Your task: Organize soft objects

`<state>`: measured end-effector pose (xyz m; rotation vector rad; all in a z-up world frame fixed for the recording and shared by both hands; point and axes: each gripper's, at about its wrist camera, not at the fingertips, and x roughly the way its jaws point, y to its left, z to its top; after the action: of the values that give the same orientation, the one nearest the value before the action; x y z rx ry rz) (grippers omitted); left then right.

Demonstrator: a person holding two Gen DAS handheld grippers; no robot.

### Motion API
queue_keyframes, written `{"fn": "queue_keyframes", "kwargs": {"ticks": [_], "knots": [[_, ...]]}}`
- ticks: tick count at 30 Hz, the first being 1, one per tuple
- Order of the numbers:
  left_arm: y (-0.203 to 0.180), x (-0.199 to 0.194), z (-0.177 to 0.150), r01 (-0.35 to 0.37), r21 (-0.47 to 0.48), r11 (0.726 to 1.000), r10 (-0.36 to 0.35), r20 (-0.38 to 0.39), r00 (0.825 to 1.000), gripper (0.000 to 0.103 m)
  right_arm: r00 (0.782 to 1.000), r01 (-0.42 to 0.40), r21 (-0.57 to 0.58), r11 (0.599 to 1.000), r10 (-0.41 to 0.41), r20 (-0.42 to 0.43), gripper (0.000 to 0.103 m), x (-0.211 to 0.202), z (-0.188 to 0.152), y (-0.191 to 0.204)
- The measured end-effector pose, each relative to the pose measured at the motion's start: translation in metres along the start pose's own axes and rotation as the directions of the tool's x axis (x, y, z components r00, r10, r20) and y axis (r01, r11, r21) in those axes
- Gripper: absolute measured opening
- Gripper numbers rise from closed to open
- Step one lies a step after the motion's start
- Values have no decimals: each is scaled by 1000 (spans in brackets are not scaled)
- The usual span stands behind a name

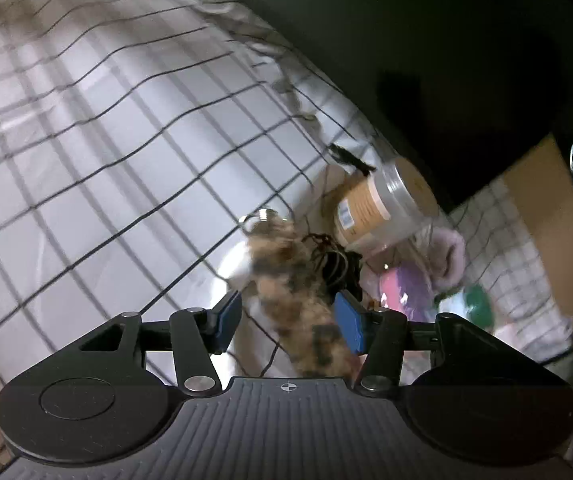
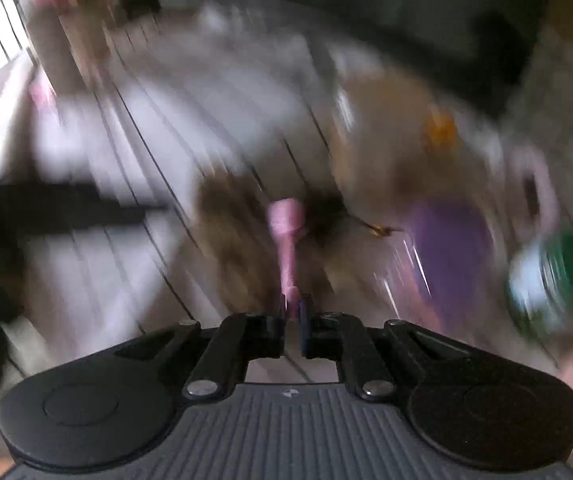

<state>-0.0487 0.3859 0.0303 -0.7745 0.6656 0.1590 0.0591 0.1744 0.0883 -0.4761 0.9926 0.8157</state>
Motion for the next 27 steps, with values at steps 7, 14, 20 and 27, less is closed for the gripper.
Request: {"fn": "queue_keyframes", "kwargs": {"ticks": [7,14,20,27], "knots": [[-26,24,20,-111,75,991,107,57,993,56,999,39,43,998,-40,26,39,-17,-44,-14],[-32,62,27,-224,173,959,229,-10,973,58,988,58,-33,998,-52,149,39,-37,-54,-14],[-31,46,19,-220,273,937,210,65,976,23,990,11,-51,999,-4,140,39,-28,-45,-15],[-18,7,44,-204,241,949,159,193,968,20,993,-38,-95,995,48,105,39,-11,-34,-4]]}}
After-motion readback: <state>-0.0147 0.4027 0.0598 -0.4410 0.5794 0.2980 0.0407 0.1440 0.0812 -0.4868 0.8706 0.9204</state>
